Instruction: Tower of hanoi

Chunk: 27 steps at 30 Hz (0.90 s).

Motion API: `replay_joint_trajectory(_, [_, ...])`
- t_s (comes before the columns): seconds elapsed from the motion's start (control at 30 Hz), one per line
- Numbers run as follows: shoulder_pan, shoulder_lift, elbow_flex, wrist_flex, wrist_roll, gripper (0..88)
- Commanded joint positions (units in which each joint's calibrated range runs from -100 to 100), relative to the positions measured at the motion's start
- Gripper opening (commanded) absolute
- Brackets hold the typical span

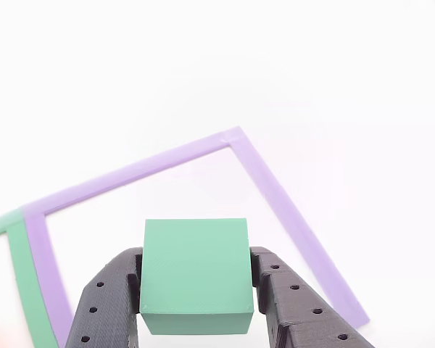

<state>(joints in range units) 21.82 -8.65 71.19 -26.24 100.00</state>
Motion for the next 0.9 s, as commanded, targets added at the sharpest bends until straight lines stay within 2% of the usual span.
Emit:
replay_joint_trajectory(0.0, [-0.73, 6.09, -0.63, -10.30, 0.00, 10.6])
replay_joint_trajectory(0.23, [-1.27, 14.10, -2.36, -17.34, 0.00, 10.5])
replay_joint_trajectory(0.6, [-1.50, 21.39, -6.81, -21.31, 0.00, 11.4])
replay_joint_trajectory(0.87, [-1.12, 22.52, -6.81, -22.28, 0.00, 24.6])
